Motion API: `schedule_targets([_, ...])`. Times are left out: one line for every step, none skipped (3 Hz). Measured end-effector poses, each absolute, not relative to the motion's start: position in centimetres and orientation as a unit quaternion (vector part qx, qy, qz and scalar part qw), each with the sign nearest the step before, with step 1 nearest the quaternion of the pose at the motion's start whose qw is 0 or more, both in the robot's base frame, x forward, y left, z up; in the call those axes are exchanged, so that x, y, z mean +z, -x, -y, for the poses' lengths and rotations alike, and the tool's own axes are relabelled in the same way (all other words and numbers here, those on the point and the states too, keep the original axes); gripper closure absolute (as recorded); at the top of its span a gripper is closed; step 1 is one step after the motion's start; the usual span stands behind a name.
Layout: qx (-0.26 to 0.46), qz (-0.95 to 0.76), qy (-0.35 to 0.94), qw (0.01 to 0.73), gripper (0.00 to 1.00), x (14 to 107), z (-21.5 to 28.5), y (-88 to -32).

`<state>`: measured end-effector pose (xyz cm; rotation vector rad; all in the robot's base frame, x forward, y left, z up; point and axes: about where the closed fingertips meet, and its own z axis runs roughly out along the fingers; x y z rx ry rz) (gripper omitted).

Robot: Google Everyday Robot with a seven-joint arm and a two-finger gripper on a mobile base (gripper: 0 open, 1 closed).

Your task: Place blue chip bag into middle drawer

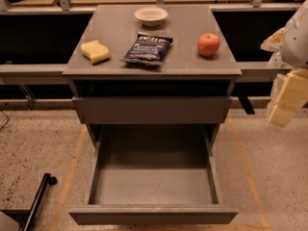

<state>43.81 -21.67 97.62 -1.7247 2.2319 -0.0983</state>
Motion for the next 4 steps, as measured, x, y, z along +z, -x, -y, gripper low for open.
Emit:
schedule_targets([-0.034, -0.781, 0.603, 0.159, 0.00, 97.6, 21.7, -43.8])
schedule_targets([-0.017, -0.766, 0.619, 0.171, 0.00, 97.2, 20.8, -44.8])
schedule_targets([0.002, -0.745, 0.643, 0.179, 0.00, 96.8, 18.6, -46.9])
schedule_targets([0.006, -0.743, 0.644, 0.184, 0.00, 96.6, 18.3, -47.3])
